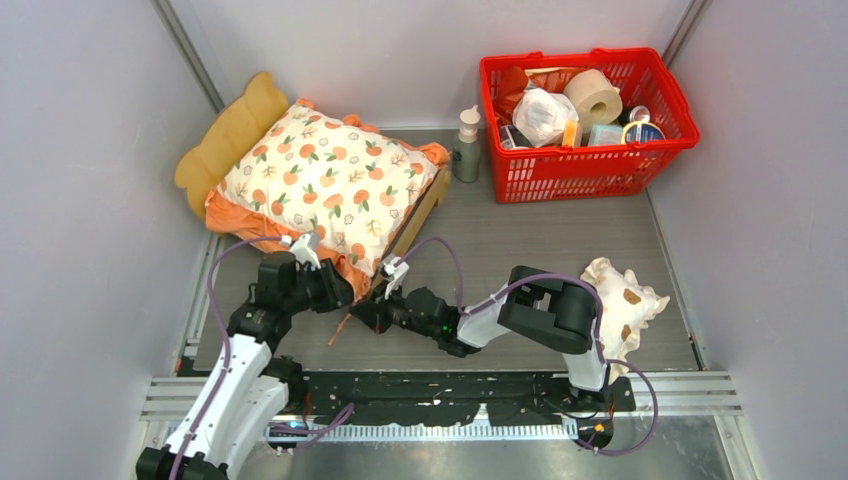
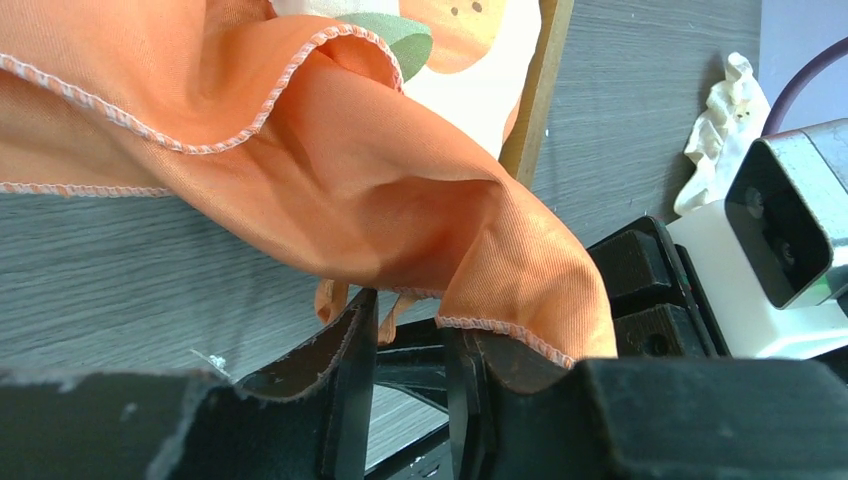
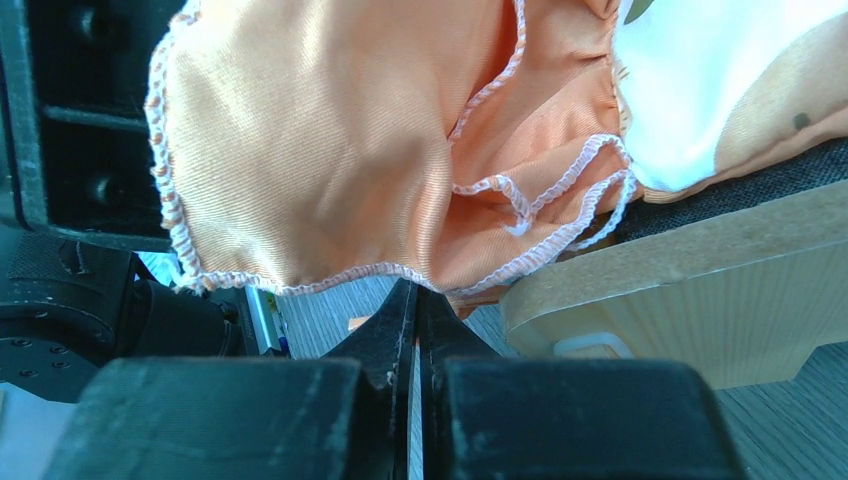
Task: Set up the pet bed
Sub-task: Tie the ropes to the bed frame.
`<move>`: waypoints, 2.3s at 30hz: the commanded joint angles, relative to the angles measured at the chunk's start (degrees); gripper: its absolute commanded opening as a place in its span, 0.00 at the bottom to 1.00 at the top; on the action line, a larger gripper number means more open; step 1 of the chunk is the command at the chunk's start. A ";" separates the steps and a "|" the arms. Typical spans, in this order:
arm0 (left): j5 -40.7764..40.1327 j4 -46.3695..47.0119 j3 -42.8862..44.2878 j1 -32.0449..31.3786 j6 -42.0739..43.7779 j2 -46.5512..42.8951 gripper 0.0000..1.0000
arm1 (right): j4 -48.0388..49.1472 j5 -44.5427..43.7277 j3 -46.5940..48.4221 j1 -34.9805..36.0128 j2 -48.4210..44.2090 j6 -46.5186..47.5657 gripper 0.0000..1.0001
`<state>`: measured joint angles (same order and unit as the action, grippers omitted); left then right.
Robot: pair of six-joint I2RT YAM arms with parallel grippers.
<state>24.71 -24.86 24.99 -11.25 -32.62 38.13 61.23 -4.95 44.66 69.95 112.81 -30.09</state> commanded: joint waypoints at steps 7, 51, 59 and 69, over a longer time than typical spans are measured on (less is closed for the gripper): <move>0.74 -0.26 0.03 0.00 0.34 1.78 0.32 | 2.06 0.31 1.52 -0.08 -3.56 0.88 0.05; -6.40 4.24 -3.46 -0.05 -16.89 -2.46 0.00 | 10.89 -10.27 -1.90 3.08 0.86 -0.29 0.33; -7.74 4.05 -3.52 0.00 -17.46 -3.04 0.00 | 10.57 -11.81 -1.76 3.42 1.69 -0.40 0.31; -8.60 4.81 -4.43 0.00 -18.40 -3.64 0.00 | 12.63 -13.82 -2.01 3.35 0.96 0.42 0.05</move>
<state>16.56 -22.92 20.88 -11.25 -50.61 34.61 70.02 -16.36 41.74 73.08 114.91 -30.76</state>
